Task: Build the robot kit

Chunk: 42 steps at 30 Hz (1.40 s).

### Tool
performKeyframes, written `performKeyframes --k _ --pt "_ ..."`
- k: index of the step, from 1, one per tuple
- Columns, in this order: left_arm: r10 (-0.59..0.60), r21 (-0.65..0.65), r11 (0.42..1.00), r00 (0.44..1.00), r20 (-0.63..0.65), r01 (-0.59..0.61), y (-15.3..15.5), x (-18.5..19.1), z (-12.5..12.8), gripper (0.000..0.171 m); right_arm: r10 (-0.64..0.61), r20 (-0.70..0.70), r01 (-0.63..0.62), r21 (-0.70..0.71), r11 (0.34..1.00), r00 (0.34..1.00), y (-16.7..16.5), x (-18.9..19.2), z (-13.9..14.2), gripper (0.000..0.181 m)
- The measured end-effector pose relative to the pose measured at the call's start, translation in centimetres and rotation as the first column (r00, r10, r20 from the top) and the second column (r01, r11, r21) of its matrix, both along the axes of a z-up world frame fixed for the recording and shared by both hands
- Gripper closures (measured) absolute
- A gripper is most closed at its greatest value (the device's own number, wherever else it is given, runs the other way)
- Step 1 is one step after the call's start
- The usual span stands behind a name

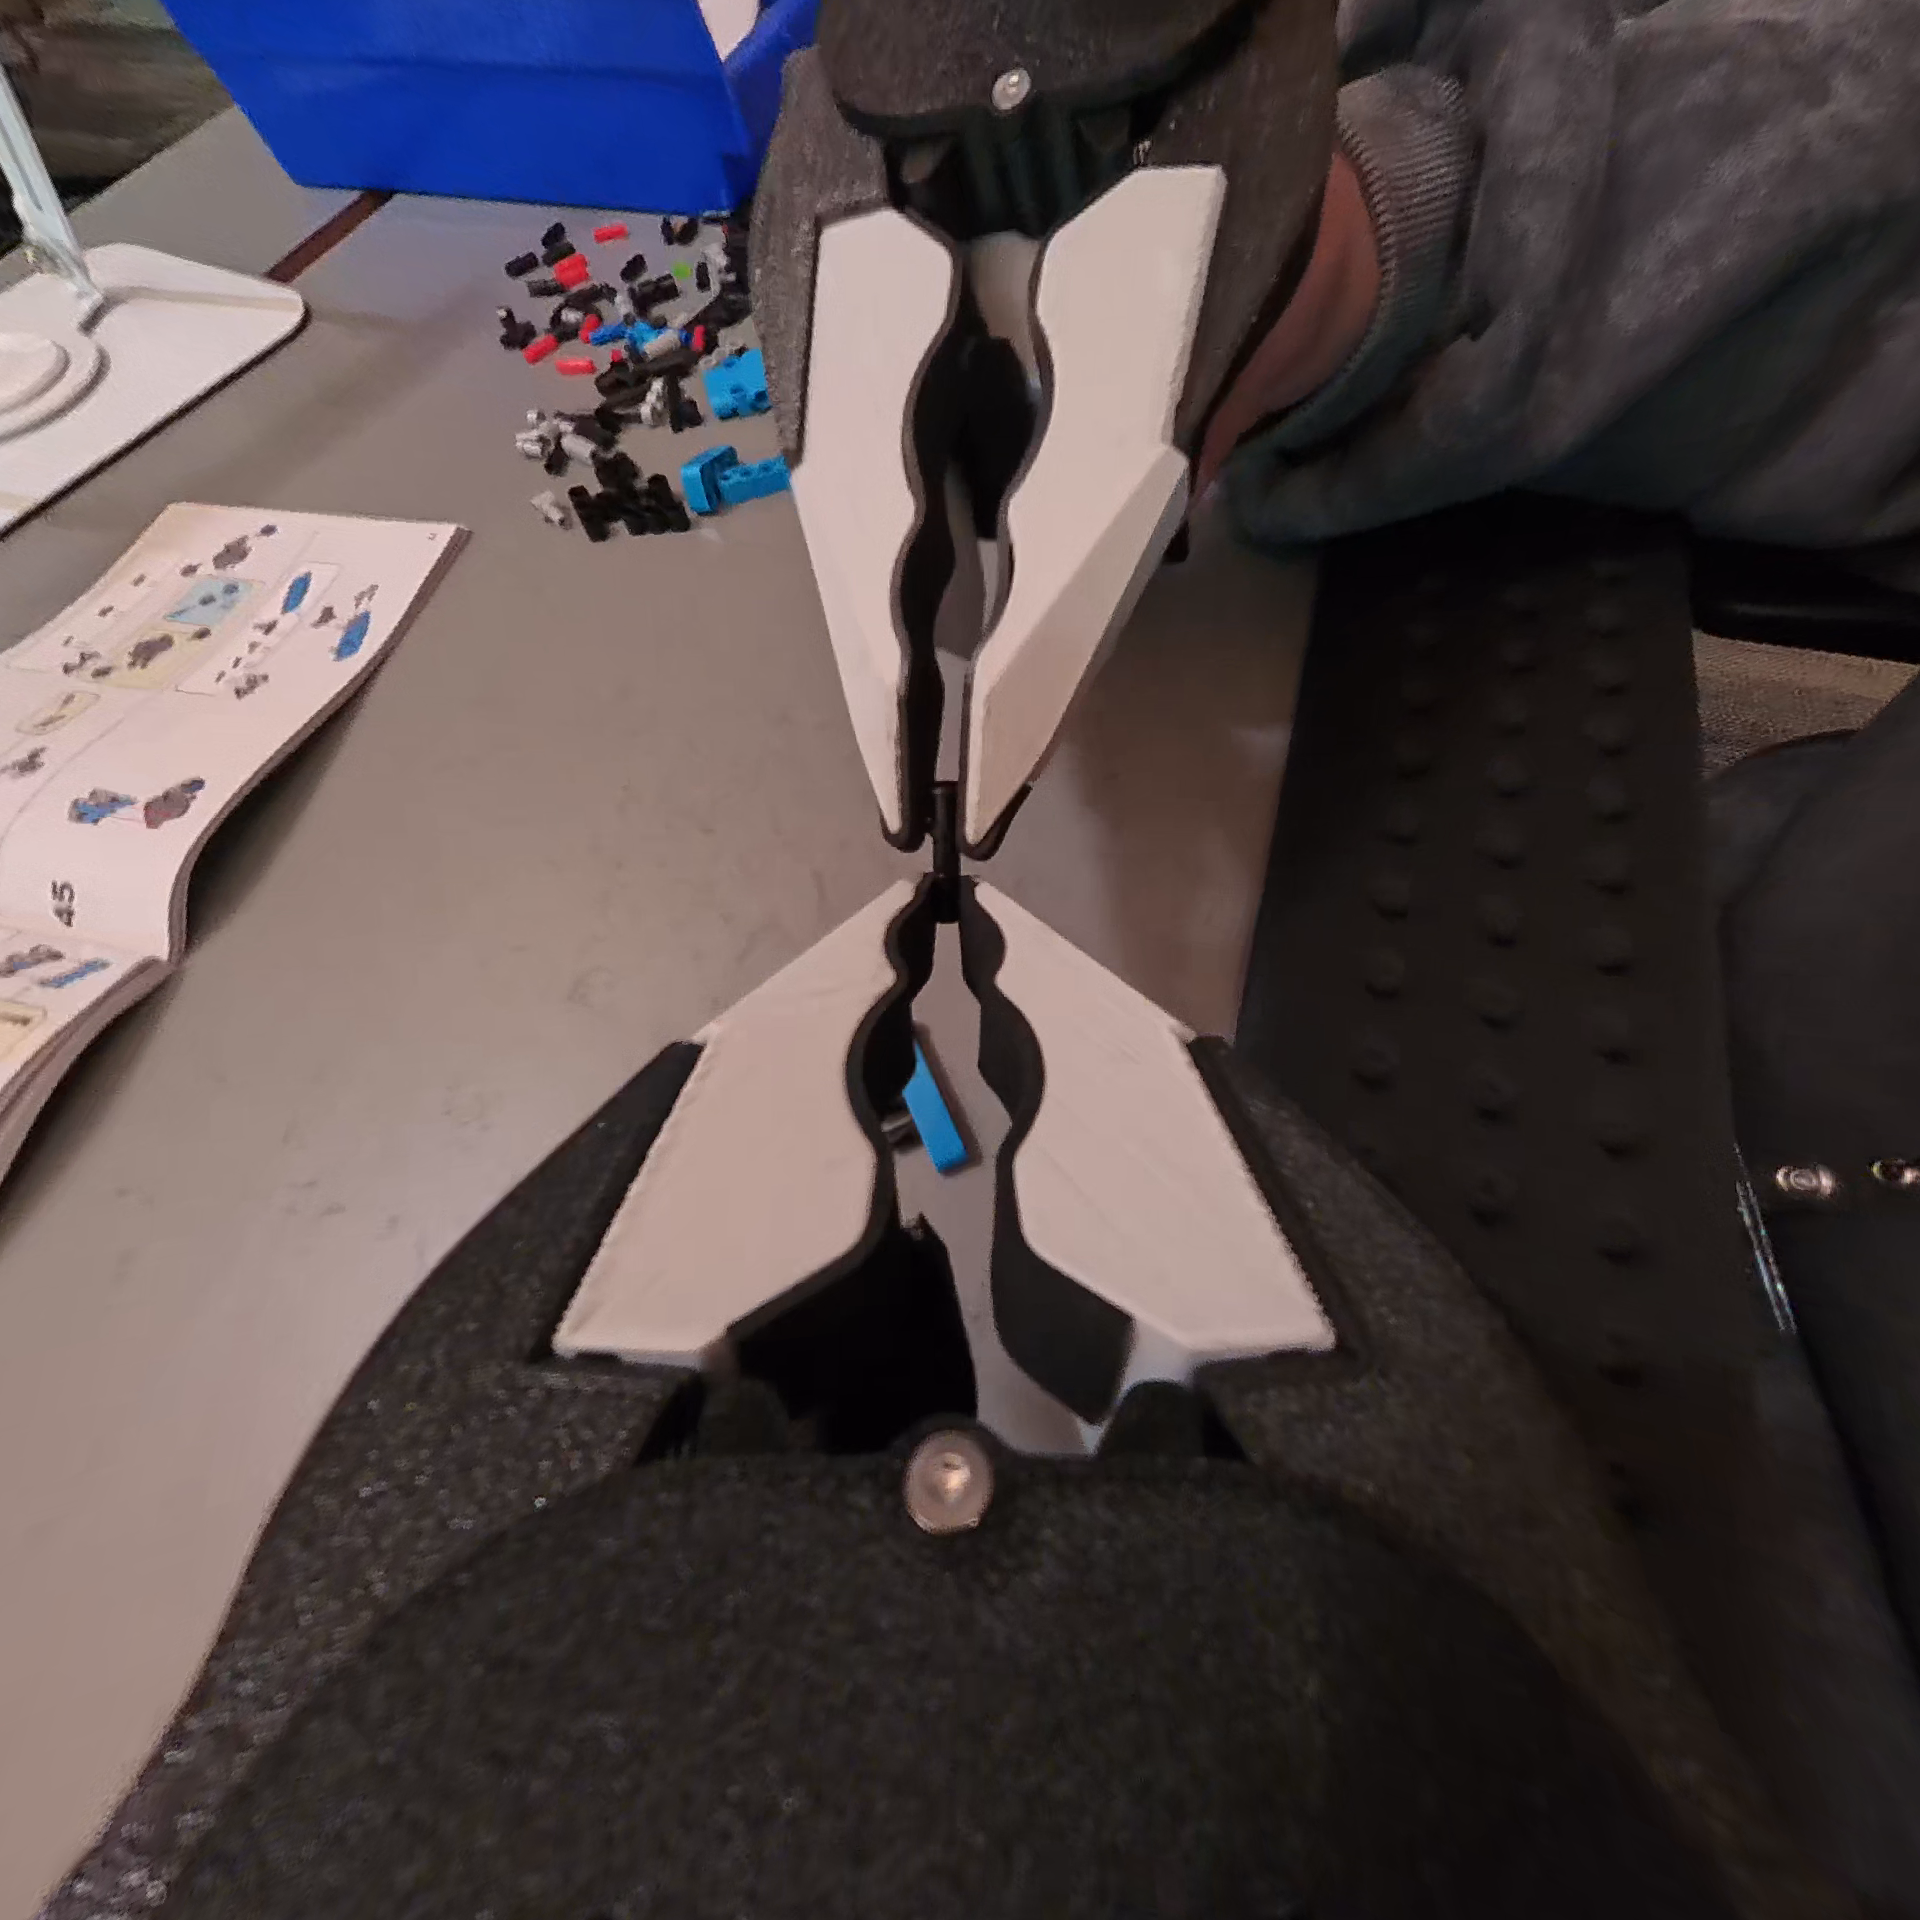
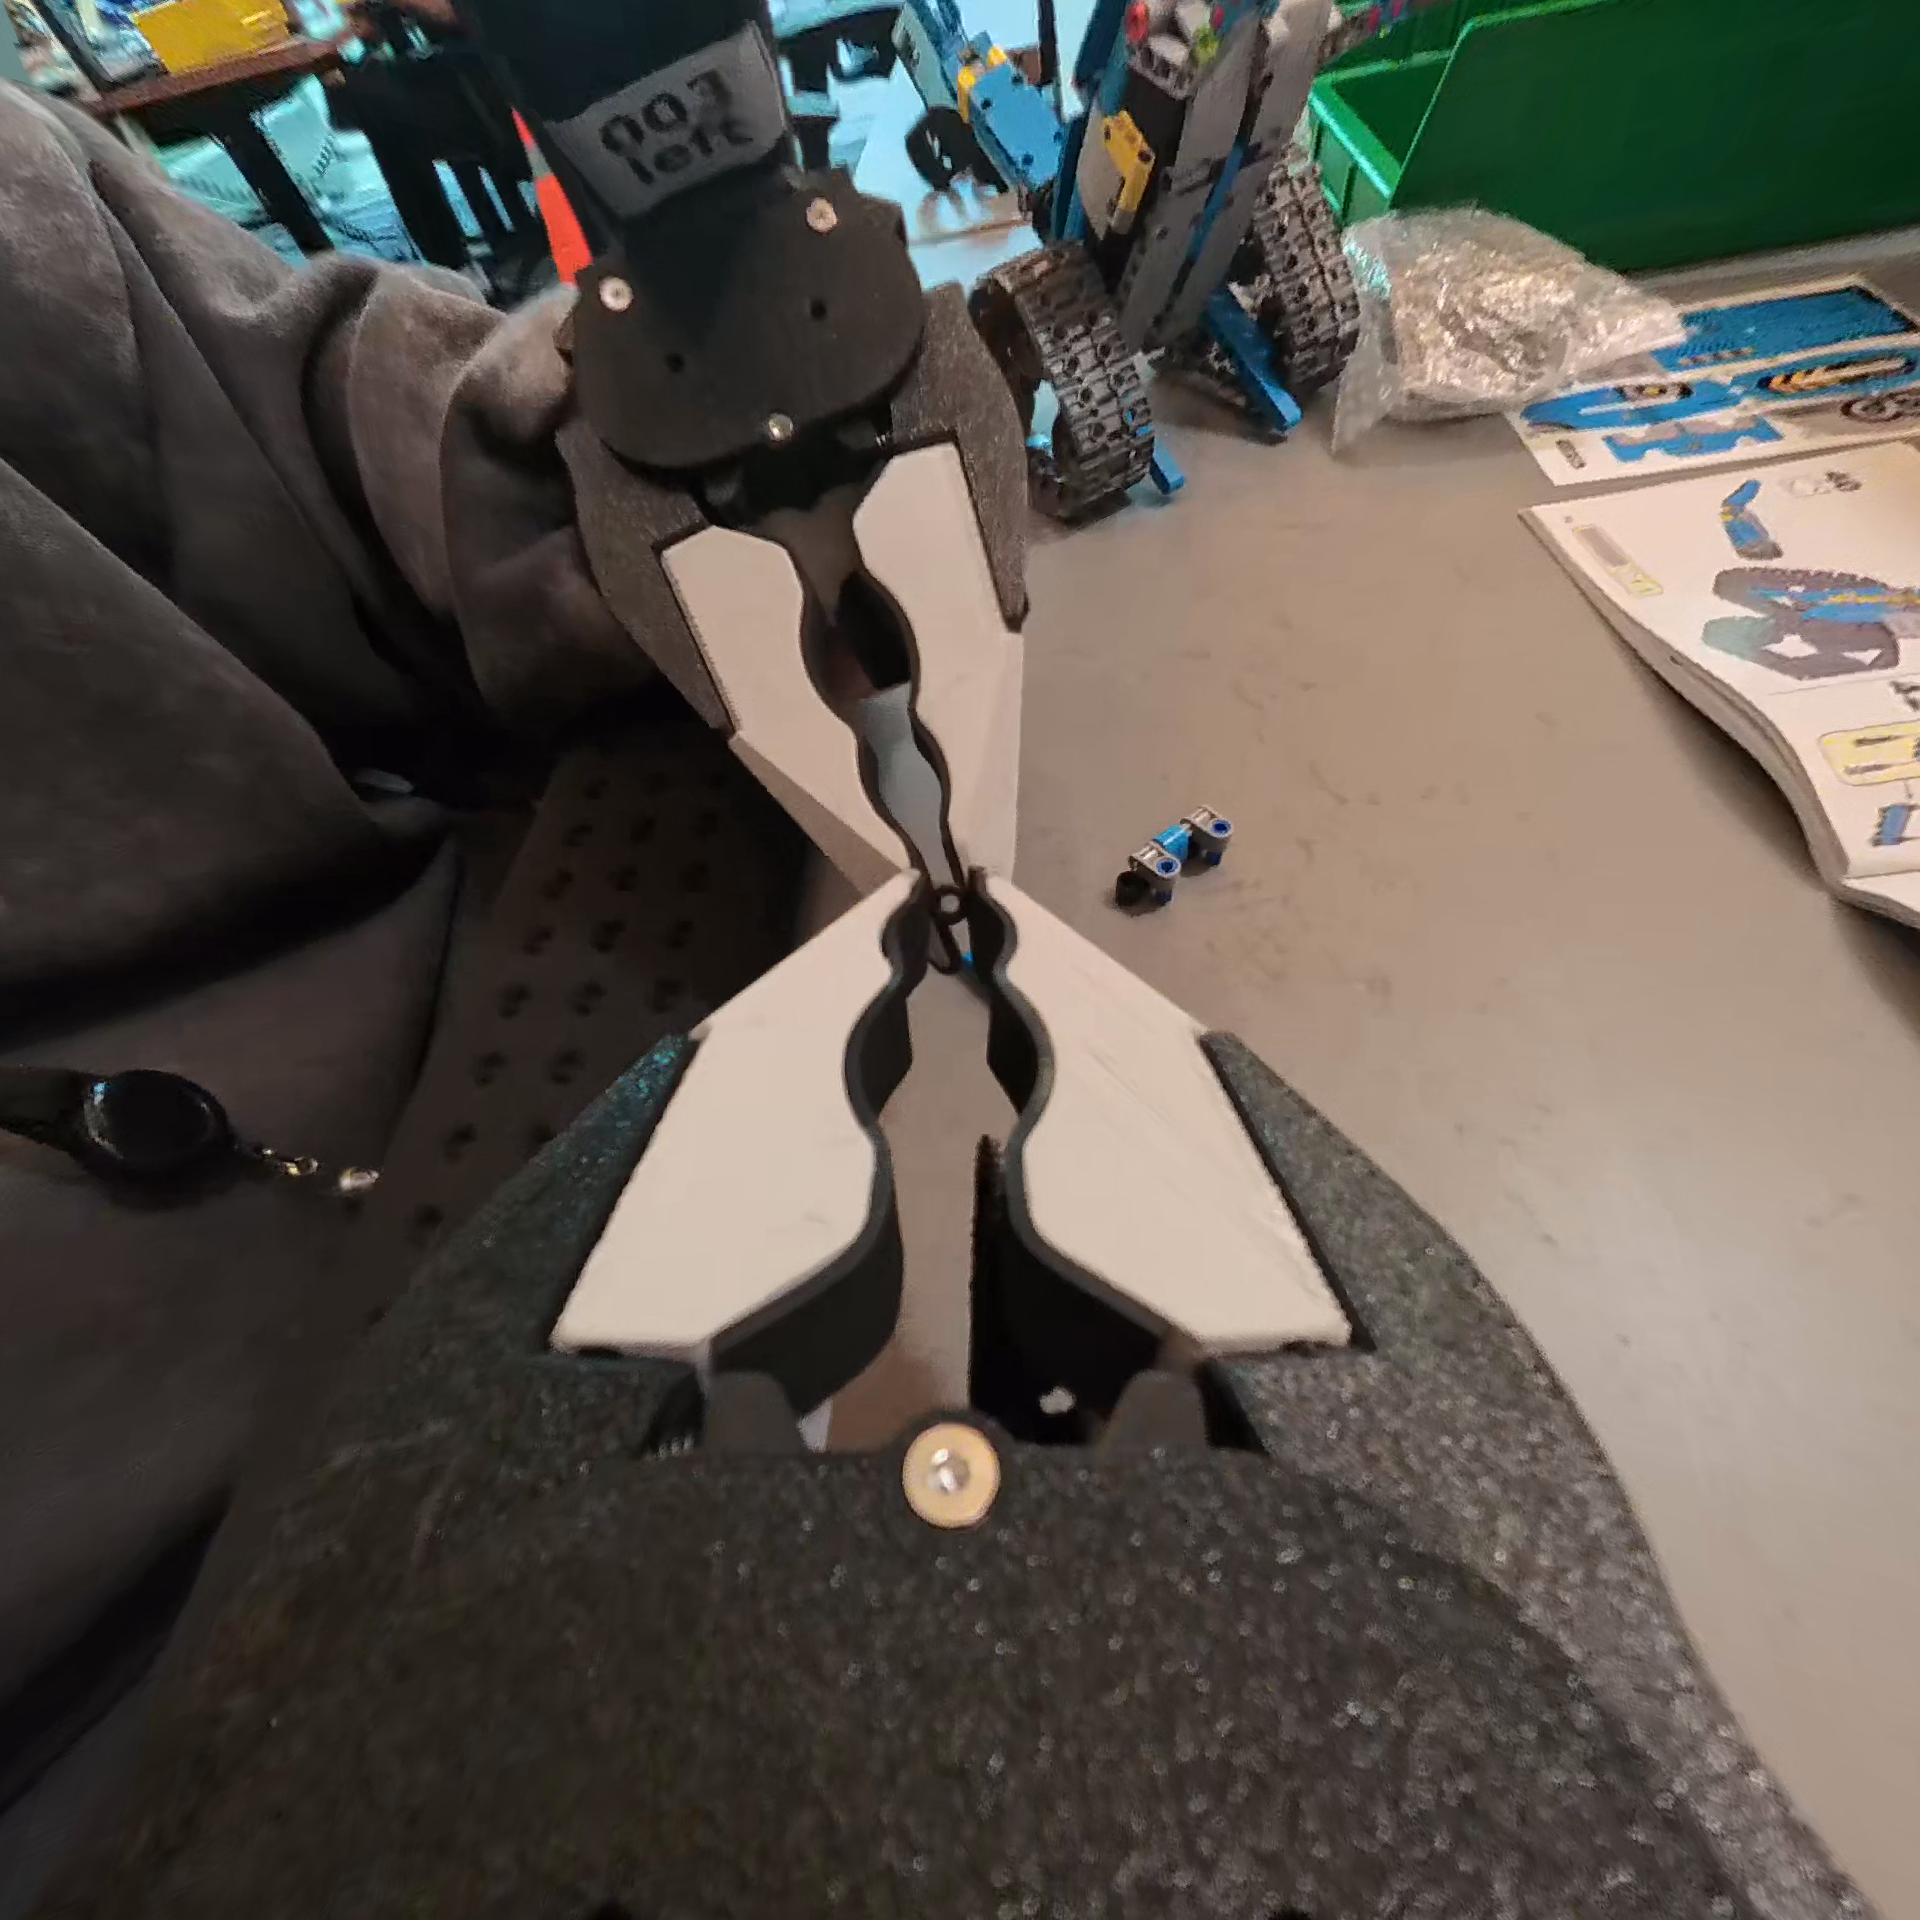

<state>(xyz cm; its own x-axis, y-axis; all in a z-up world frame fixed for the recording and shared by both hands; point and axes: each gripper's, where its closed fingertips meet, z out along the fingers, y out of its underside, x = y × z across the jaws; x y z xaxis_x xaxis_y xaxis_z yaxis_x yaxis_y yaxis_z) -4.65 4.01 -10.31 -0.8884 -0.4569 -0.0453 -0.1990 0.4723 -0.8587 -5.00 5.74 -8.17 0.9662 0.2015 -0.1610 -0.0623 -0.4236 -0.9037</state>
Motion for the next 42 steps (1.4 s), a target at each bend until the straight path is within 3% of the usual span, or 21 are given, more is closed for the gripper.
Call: performKeyframes --k 2,5,10,13,18,25,30,33,36,42 --pt "0.043 -0.003 0.999 0.996 -0.080 -0.044 0.9 -0.2 -0.6 0.167 -0.023 0.016 0.024 -0.029 0.999 1.000 0.2 0.3 -0.6 0.175" --pt "0.106 0.050 0.994 0.973 -0.206 -0.098 3.0 -1.2 -2.6 0.148 -0.030 0.067 0.035 -0.083 0.996 0.997 0.1 0.8 -1.1 0.175" --pt "0.146 0.177 0.977 0.976 -0.159 -0.117 3.7 -1.1 -3.8 0.151 0.134 0.134 -0.084 -0.324 0.942 0.982 1.4 0.3 -4.5 0.175" --pt "0.134 0.268 0.960 0.976 -0.172 -0.085 3.7 -1.5 -5.5 0.151 0.159 0.138 -0.103 -0.346 0.933 0.978 2.6 0.7 -5.2 0.175" --pt "0.114 0.291 0.954 0.983 -0.141 -0.069 3.3 -1.2 -5.8 0.160 0.177 0.103 -0.124 -0.386 0.914 0.979 2.0 1.1 -5.9 0.175" --pt "-0.011 0.398 0.915 0.983 0.186 -0.065 2.6 0.6 -5.6 0.164 0.115 0.106 -0.072 -0.348 0.935 0.988 0.1 1.9 -5.4 0.175" --pt "-0.200 0.562 0.818 0.856 0.476 -0.121 2.2 1.7 -5.4 0.164 0.009 0.128 0.024 -0.254 0.967 0.992 0.0 3.5 -3.9 0.175" --pt "-0.268 0.611 0.779 0.806 0.528 -0.141 1.9 1.7 -5.4 0.164 -0.005 0.126 0.034 -0.231 0.972 0.992 0.4 3.8 -3.7 0.175" --pt "-0.293 0.631 0.759 0.780 0.554 -0.163 1.9 1.7 -5.4 0.164 0.051 0.057 -0.032 -0.285 0.958 0.997 0.2 2.6 -4.9 0.175" --pt "-0.270 0.622 0.761 0.782 0.562 -0.185 2.1 1.8 -5.3 0.164 0.088 0.059 -0.063 -0.341 0.938 0.994 -0.1 1.7 -5.9 0.175"
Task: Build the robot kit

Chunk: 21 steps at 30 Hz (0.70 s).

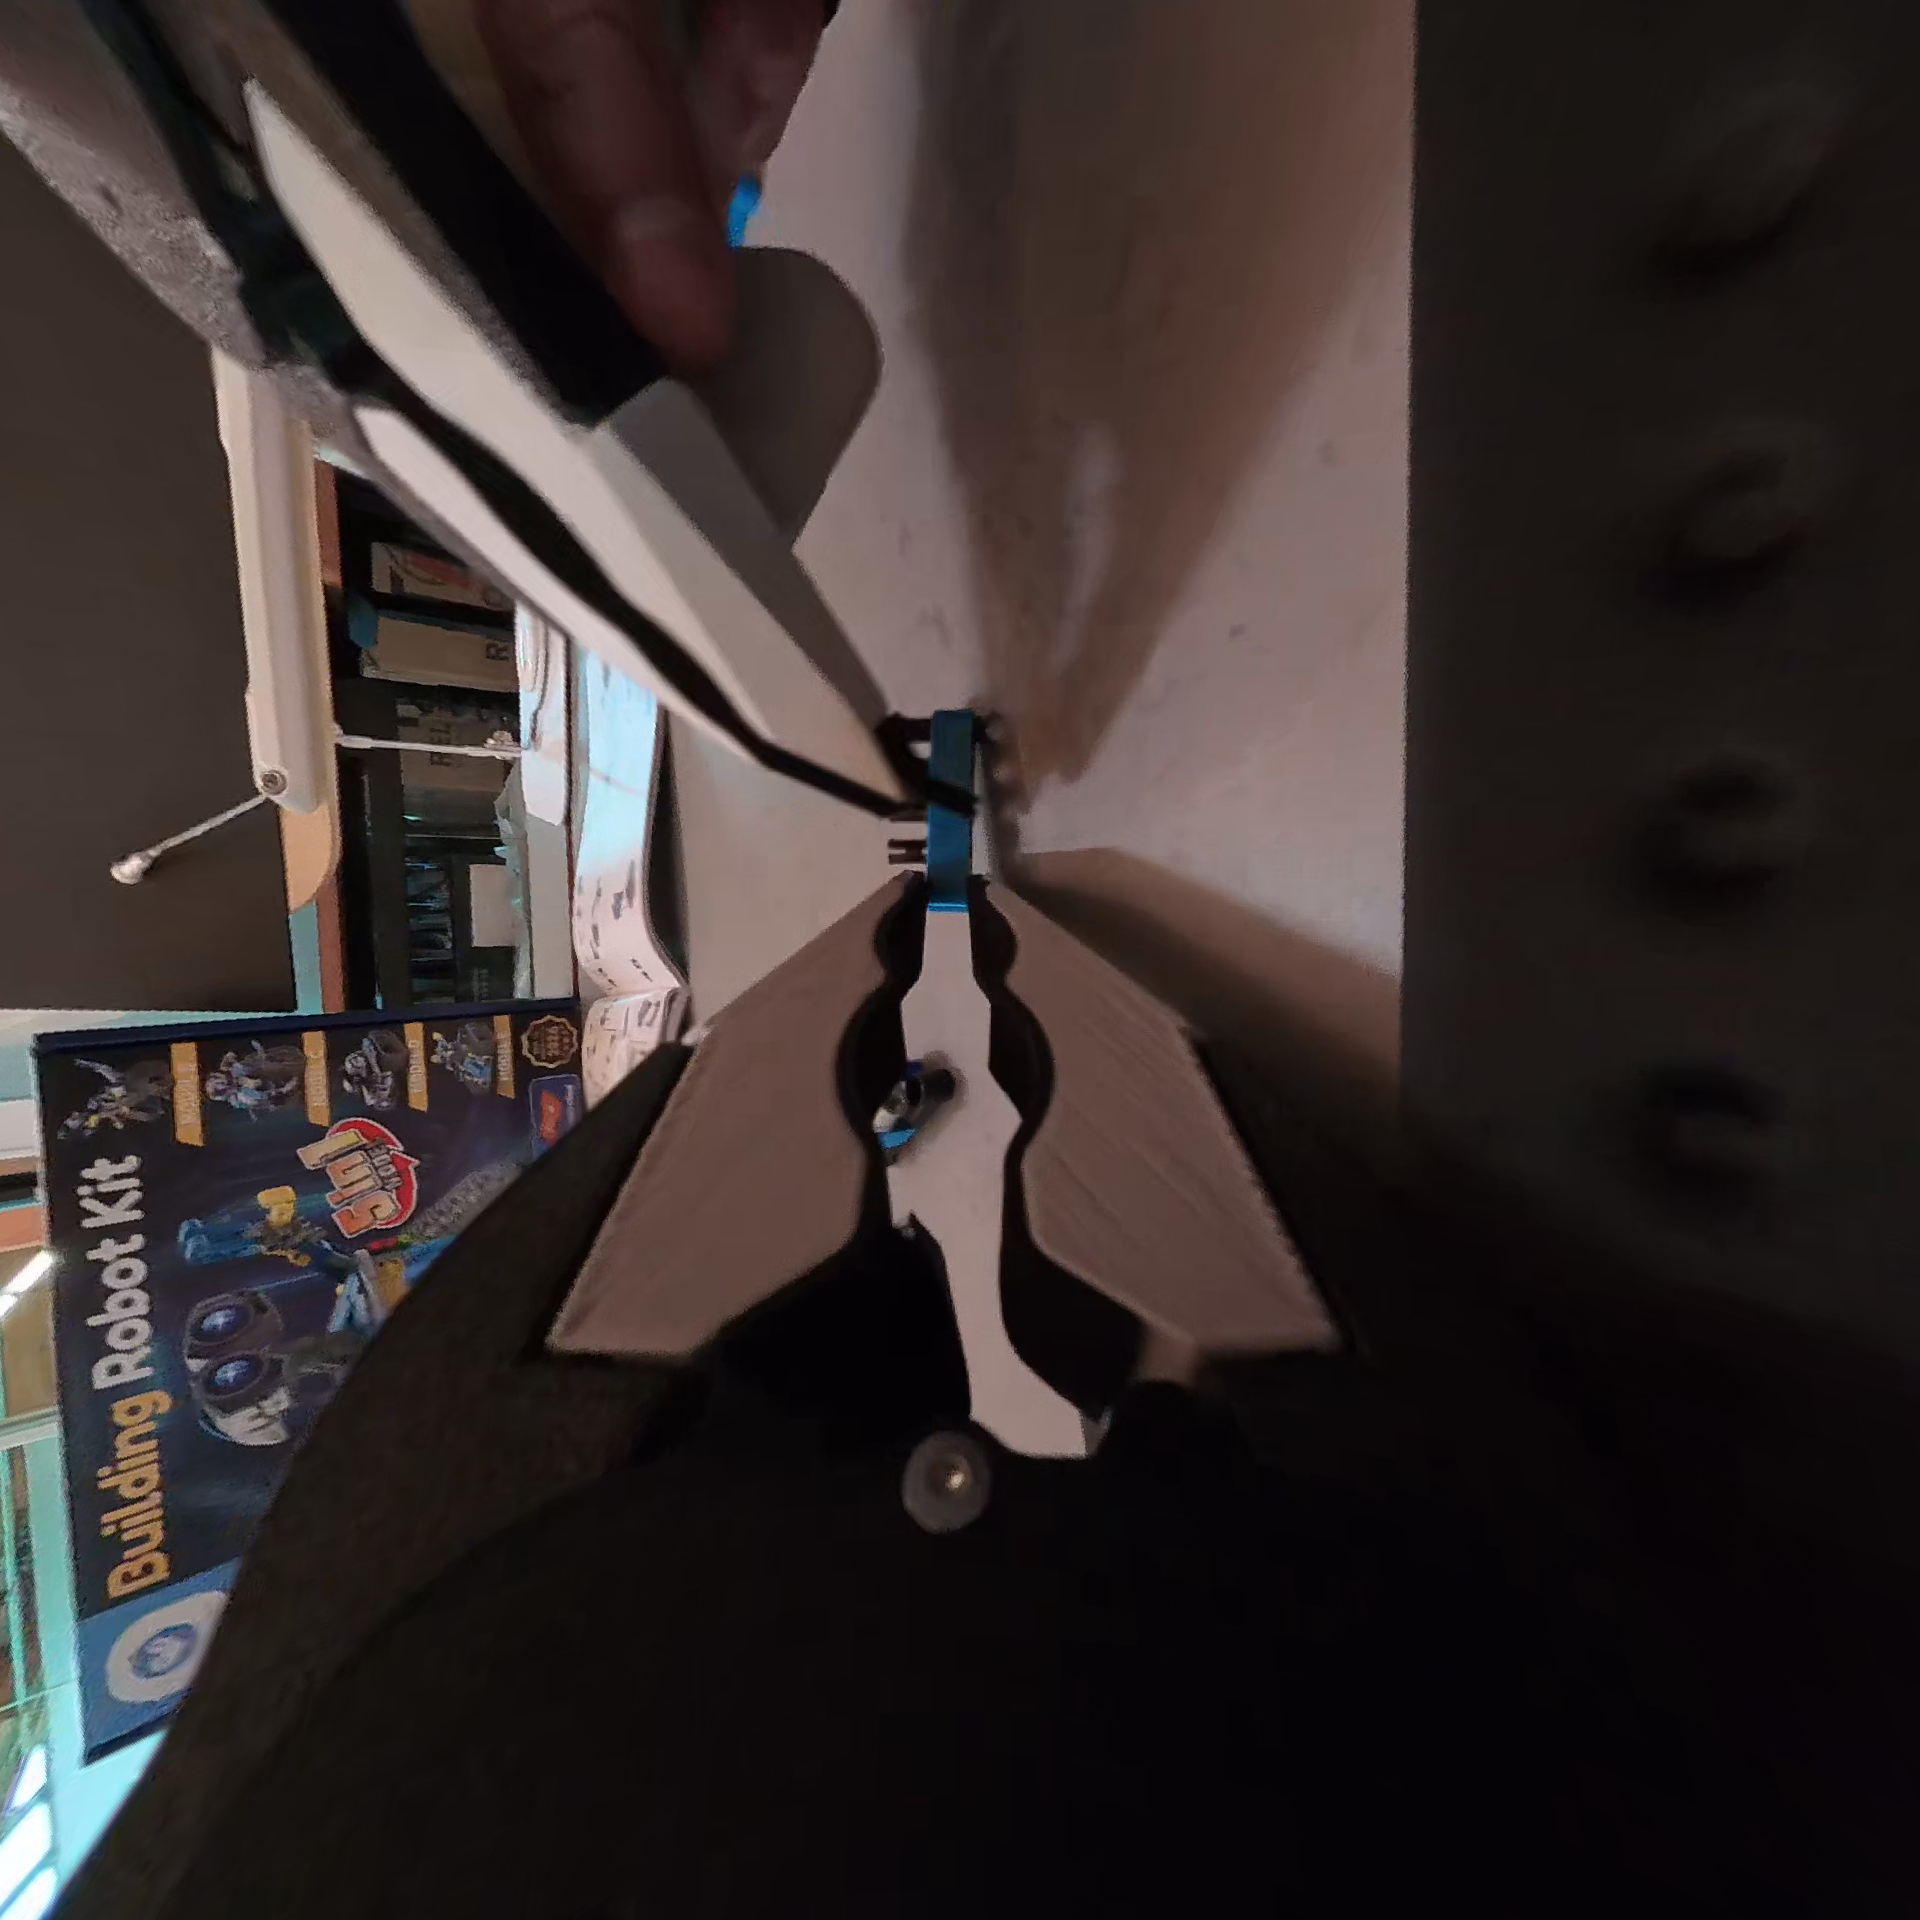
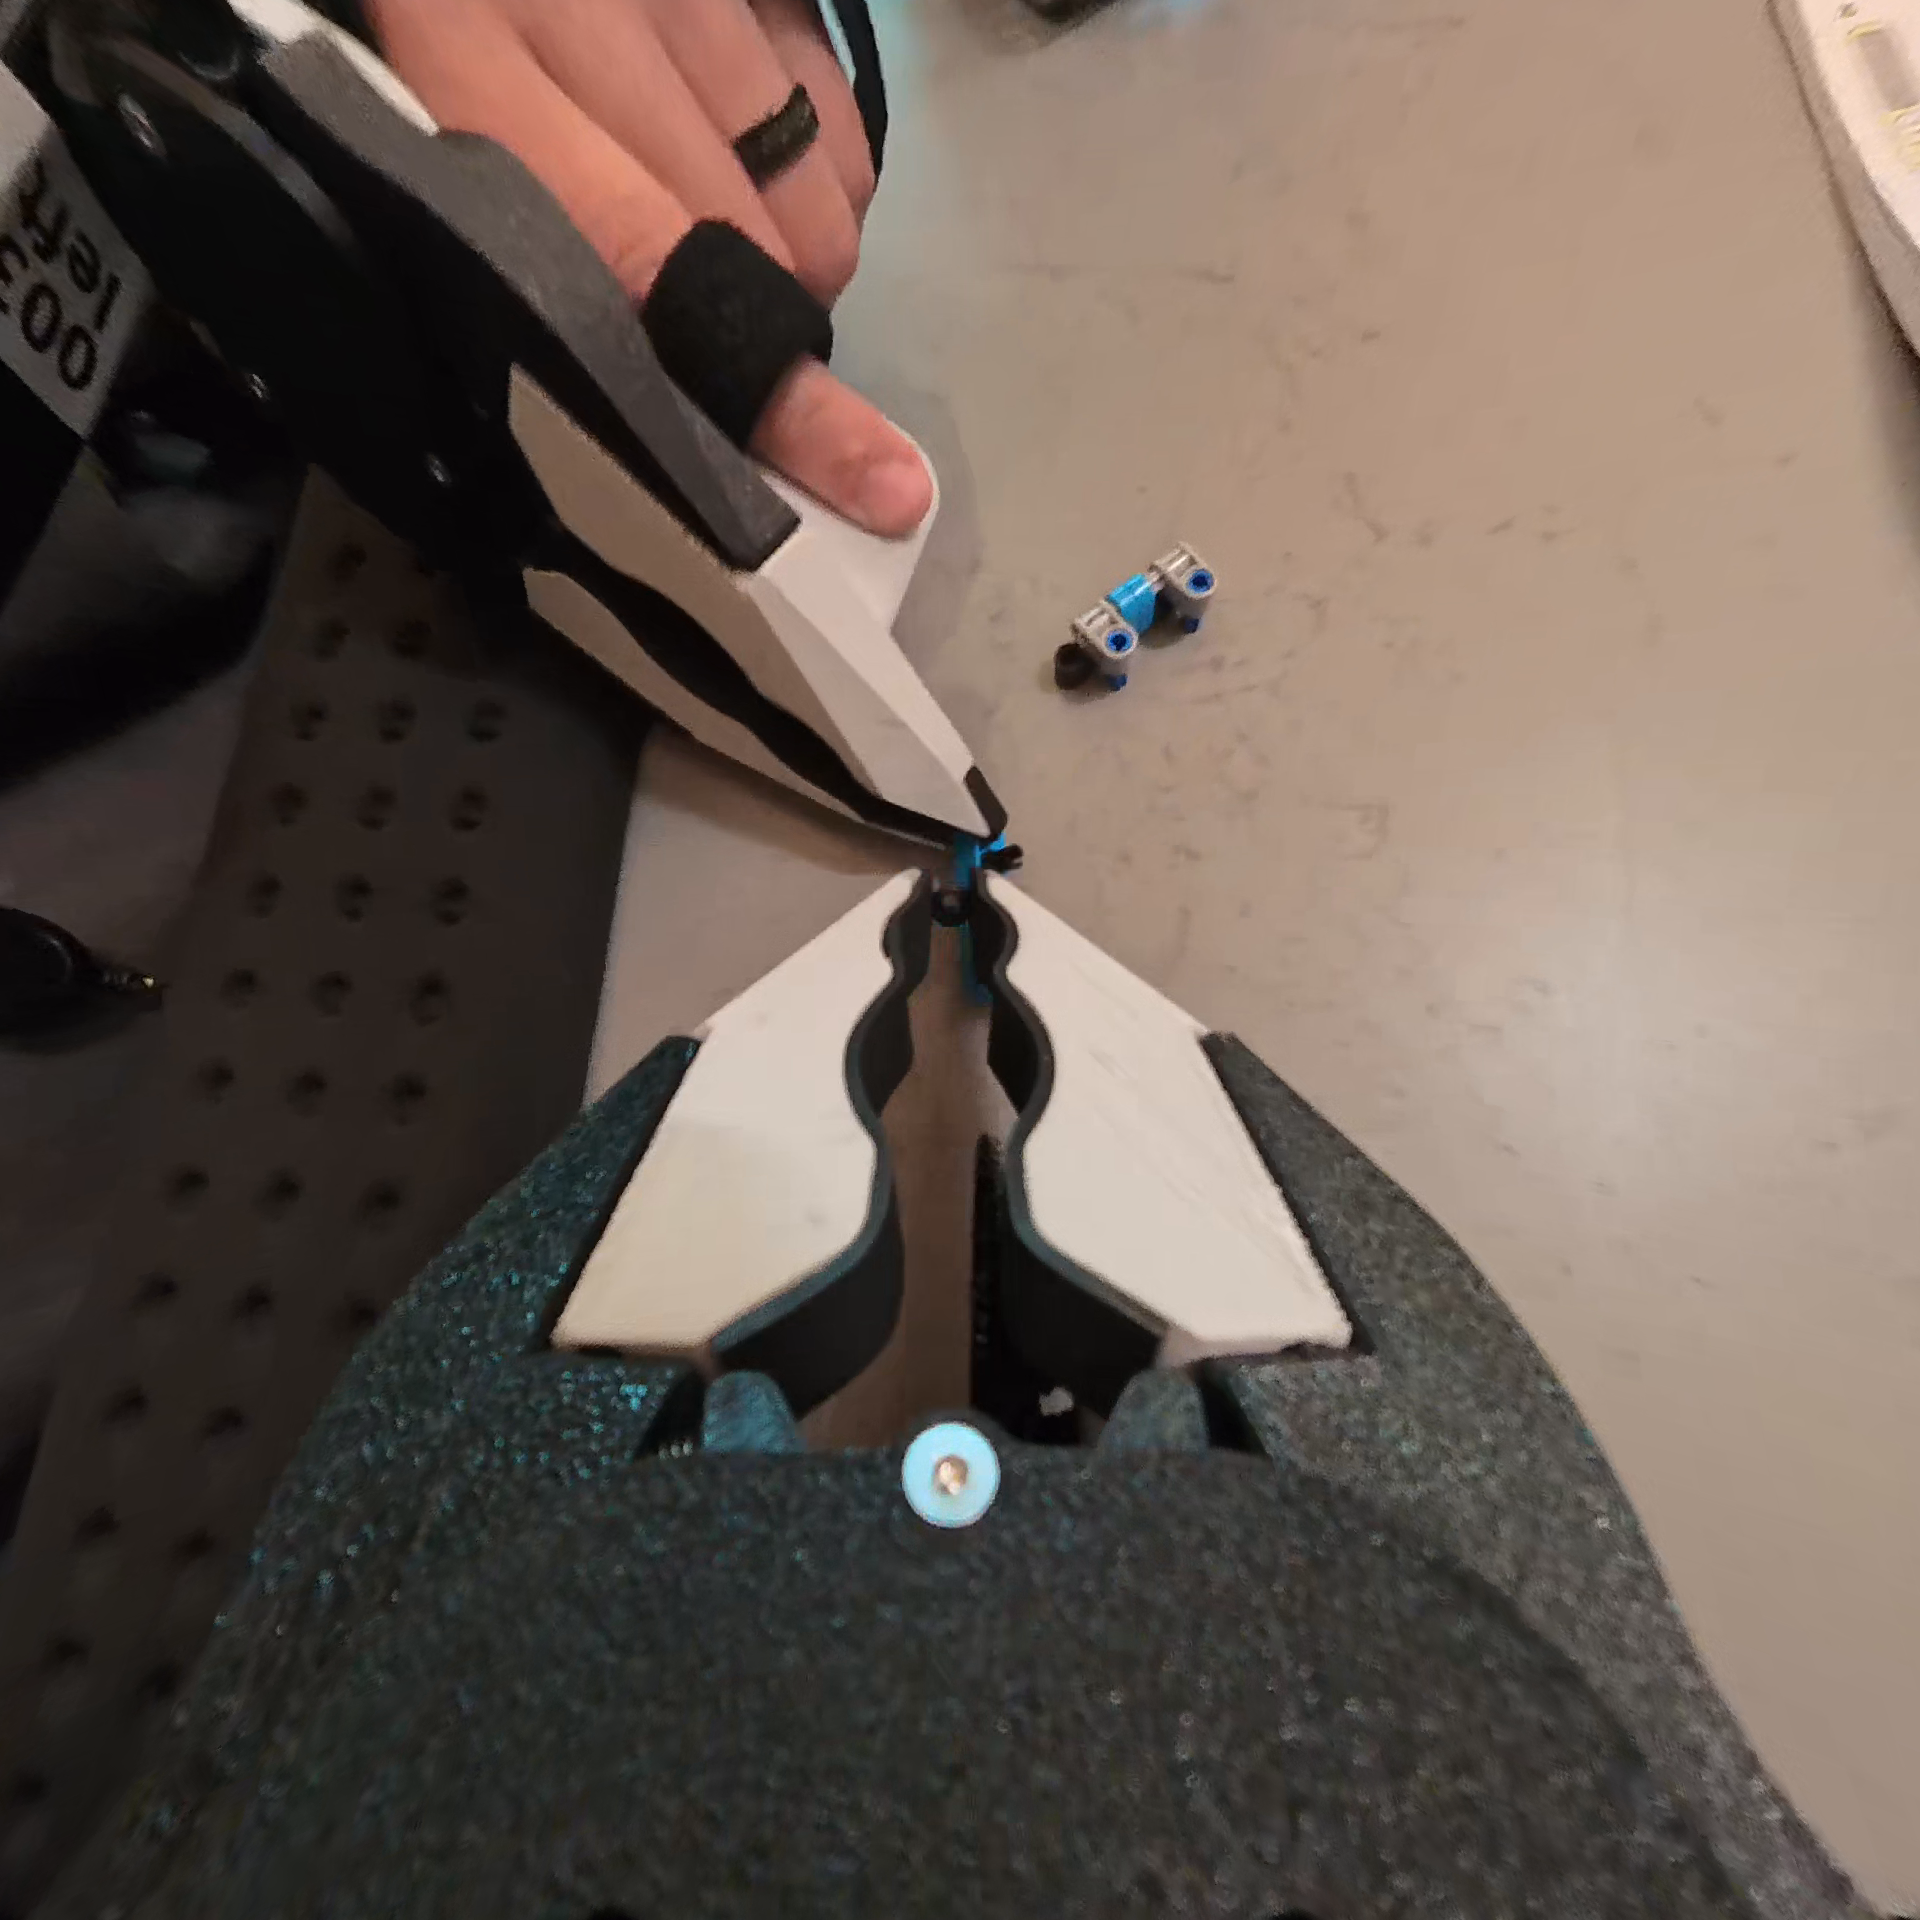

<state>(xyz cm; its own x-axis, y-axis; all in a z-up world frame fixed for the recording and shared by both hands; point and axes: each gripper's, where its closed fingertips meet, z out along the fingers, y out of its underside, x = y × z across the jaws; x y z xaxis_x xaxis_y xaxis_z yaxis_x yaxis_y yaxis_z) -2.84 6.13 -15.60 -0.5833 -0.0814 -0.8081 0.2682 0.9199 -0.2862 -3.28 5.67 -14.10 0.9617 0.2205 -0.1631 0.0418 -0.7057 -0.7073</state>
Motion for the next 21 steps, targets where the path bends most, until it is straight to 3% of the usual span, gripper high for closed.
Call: performKeyframes --k 8,14,21 --pt "0.020 -0.224 0.971 0.958 -0.286 -0.087 1.4 -1.5 0.2 0.153 0.012 0.020 -0.011 -0.031 0.999 1.000 0.0 -0.4 -0.8 0.175" --pt "0.009 -0.425 0.858 0.836 -0.548 -0.287 1.2 -0.5 1.0 0.154 -0.062 0.031 0.060 0.062 0.996 0.998 0.3 1.4 1.4 0.175" --pt "-0.049 -0.489 0.759 0.711 -0.702 -0.430 0.8 0.5 1.2 0.154 -0.022 0.063 0.022 0.007 1.000 0.998 0.2 0.6 -0.1 0.175"
